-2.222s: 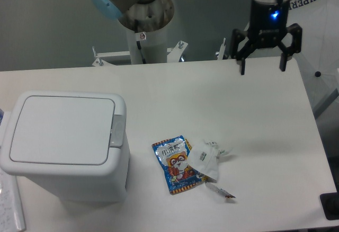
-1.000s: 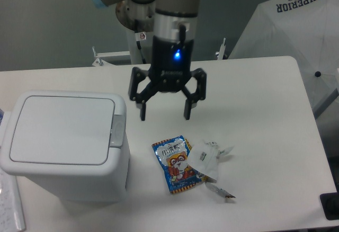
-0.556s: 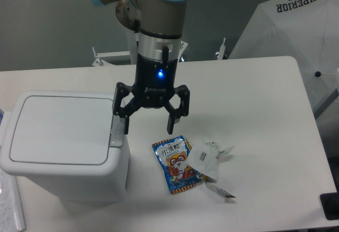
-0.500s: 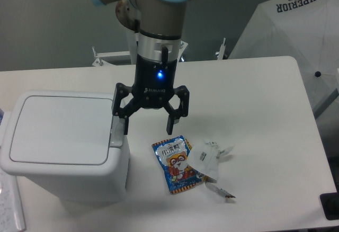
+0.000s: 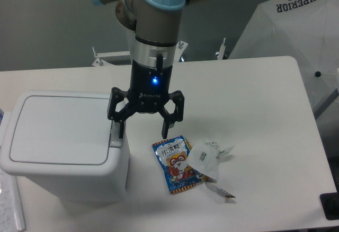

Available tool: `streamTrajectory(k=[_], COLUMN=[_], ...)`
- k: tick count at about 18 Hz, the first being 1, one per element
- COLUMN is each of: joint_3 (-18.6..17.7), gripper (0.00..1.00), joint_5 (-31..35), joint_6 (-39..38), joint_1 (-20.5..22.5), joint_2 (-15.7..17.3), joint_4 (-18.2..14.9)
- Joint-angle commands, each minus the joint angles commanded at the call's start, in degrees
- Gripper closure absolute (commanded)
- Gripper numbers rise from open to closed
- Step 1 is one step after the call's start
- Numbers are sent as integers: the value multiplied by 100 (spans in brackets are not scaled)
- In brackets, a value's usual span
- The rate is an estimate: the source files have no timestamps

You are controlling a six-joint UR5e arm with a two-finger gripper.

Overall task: Open the trash can
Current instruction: 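Lower the gripper fingertip onto the grey button to press it, then lift the gripper away from the button as the lid springs open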

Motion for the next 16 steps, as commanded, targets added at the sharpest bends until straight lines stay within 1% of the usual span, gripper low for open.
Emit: streamTrajectory(k=[16], joint_3=[-53], gripper=[0], joint_5=[35], joint_6=[35], joint_1=[0], joint_2=[-18], joint_4=[0])
